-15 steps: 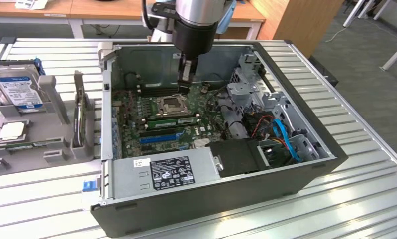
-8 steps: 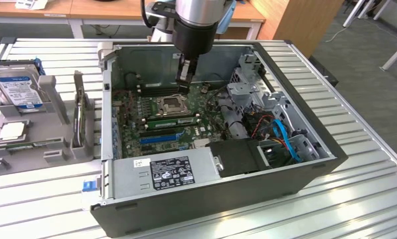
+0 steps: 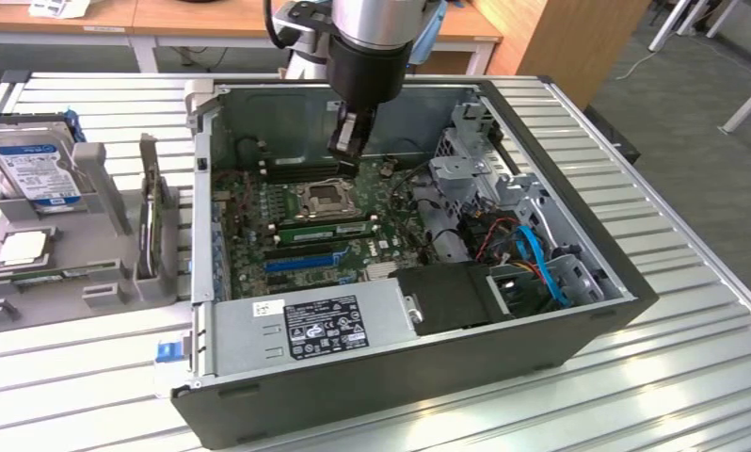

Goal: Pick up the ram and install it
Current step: 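Press down the ram until it locks into place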

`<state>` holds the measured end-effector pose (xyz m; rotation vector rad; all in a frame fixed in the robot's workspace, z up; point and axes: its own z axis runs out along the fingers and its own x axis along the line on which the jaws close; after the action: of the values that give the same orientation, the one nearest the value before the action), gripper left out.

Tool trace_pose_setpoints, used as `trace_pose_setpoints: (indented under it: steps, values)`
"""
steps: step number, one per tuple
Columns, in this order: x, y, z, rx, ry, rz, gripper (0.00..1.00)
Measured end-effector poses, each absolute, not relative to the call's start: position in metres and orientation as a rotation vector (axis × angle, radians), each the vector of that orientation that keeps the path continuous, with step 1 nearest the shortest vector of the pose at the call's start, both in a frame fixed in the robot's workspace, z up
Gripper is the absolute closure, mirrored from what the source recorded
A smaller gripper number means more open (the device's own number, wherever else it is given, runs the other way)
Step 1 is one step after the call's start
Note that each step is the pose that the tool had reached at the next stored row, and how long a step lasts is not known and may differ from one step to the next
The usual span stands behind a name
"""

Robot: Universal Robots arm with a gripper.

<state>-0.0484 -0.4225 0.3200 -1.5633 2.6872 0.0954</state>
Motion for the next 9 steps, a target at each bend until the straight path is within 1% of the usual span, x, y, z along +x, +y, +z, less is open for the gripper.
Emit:
trace_pose_setpoints:
  steps: [9]
  values:
    - [-0.0484, -0.4224, 0.32, -1.435, 2.752, 0.099, 0.9]
